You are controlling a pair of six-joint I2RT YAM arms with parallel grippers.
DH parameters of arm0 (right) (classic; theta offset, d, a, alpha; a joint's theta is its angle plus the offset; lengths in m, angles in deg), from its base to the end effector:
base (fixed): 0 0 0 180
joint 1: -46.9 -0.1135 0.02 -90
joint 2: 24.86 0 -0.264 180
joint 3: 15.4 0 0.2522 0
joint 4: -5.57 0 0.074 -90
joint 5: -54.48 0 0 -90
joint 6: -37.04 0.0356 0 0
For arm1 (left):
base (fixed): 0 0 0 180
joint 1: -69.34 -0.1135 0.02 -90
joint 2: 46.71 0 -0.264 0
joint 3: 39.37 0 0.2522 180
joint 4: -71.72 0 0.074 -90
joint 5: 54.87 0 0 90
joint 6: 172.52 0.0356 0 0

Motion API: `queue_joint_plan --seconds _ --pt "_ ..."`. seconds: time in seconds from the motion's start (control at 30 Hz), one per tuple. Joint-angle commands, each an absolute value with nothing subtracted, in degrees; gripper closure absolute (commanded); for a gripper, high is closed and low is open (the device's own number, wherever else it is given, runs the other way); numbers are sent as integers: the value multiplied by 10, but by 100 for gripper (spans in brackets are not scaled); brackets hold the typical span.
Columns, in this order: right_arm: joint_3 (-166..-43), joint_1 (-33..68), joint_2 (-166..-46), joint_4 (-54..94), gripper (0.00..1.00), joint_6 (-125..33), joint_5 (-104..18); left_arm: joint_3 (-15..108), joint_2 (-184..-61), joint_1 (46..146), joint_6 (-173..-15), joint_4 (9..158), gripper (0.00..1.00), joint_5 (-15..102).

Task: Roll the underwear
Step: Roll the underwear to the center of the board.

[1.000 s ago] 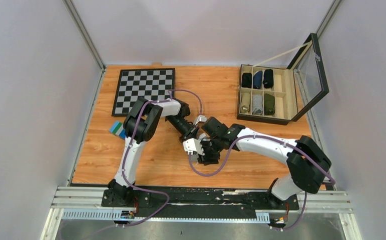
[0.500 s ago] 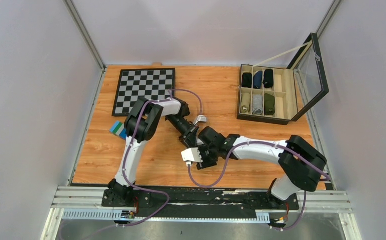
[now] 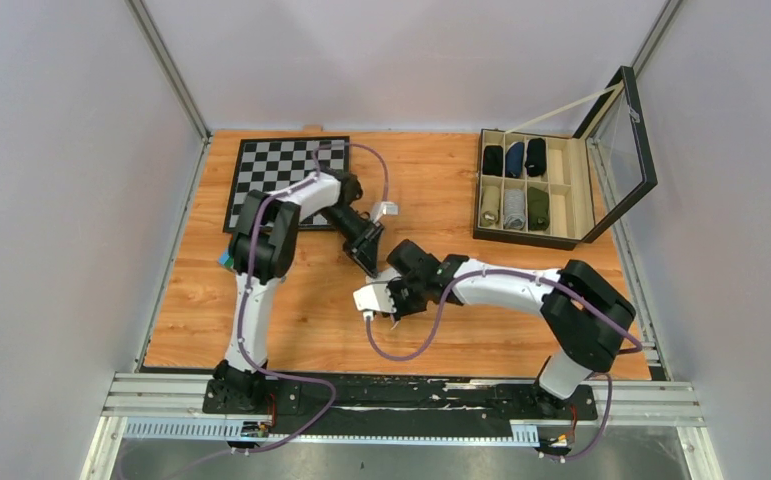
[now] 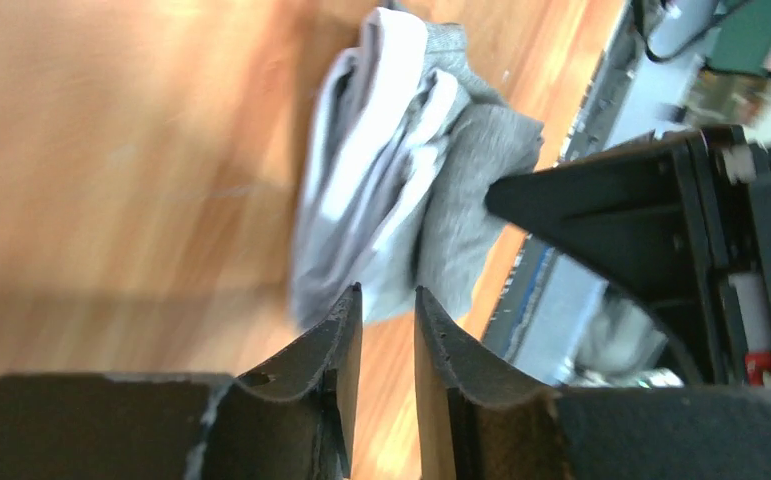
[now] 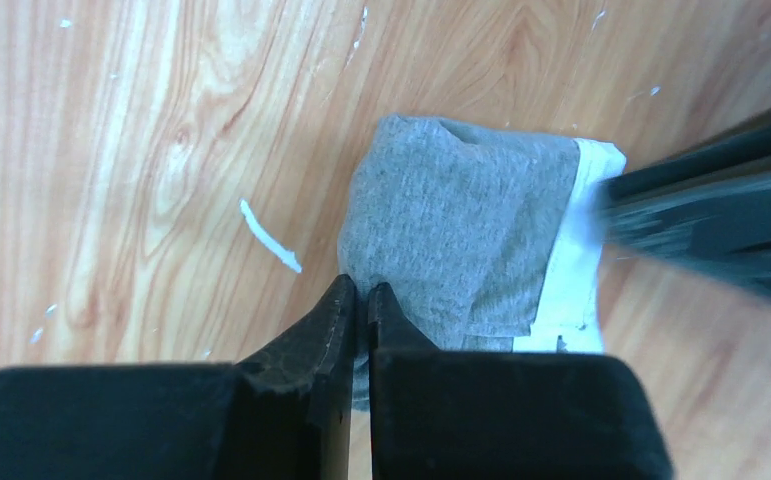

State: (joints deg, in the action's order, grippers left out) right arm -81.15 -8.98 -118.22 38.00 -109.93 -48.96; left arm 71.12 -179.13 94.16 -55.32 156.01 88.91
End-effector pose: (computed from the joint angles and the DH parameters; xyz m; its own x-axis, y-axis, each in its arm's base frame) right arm 0.1688 0.2639 0.1661 0.4648 -0.7678 -0.4410 -0.8818 -0.3563 -0.3089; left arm 0.3560 -0.1963 0.1229 -0.7552 0.6469 -0.1056 0.4371 0.3769 -0.8167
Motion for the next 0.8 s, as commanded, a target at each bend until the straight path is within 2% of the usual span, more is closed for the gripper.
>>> queue_joint_plan --seconds 0.0,0.1,0.27,0.37,0.5,0.6,0.77 --pt "-905 -37 -1220 607 99 -1060 -679 714 -1633 877 -524 1495 67 822" --pt "-969 0 -1257 675 100 -1039 -754 623 -1512 868 -497 1407 67 795" --pt "-1054 74 -1350 745 100 -1011 -838 362 -1253 868 -495 1156 64 756" --pt "-1115 115 -1423 792 100 -1002 -883 276 -1143 880 -425 1083 63 734" --pt "-1194 147 -1501 842 100 -996 -917 265 -1112 915 -294 1162 61 740" --pt "-1227 161 -1540 864 100 -994 -931 268 -1130 999 -166 1226 57 701" --pt "-1259 174 -1566 887 100 -992 -955 273 -1215 1089 -161 1166 54 644"
